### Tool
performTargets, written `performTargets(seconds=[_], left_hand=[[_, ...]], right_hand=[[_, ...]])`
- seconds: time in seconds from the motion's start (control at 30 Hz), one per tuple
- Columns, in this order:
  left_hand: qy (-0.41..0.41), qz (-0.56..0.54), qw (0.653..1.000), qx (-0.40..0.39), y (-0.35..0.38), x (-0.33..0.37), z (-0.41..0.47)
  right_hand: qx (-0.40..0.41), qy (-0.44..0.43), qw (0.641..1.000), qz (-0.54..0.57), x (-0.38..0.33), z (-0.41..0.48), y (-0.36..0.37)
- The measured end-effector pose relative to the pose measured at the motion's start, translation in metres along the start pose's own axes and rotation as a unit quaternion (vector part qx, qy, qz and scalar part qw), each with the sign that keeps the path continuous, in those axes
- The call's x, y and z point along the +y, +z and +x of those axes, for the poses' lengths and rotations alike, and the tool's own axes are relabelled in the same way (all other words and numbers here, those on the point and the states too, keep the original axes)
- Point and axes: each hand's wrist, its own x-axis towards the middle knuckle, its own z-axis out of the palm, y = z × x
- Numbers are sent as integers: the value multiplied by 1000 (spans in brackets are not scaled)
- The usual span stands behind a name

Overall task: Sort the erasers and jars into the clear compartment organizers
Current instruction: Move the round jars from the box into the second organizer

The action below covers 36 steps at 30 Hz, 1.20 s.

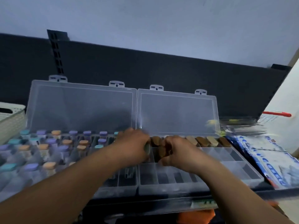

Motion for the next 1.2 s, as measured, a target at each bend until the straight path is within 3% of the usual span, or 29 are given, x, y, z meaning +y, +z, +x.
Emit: performTargets(seconds=[0.2, 0.43, 0.63, 0.97, 1.2], left_hand=[[-46, 18, 999, -8, -2, 2, -7], [-91, 65, 985, 135, -21, -39, -57], [-153, 152, 947, 238, -49, -123, -171], [-277, 188, 913, 233, -92, -265, -384], [-340, 186, 891, 234, -114, -338, -487]], right_hand=[[-31, -37, 998, -38, -4, 3, -11], [69, -117, 984, -114, -67, 6, 2], [104, -208, 958, -167, -188, -2, 46], [97, -304, 933, -166, -414, -35, 149], [78, -367, 913, -161, -528, -44, 195]])
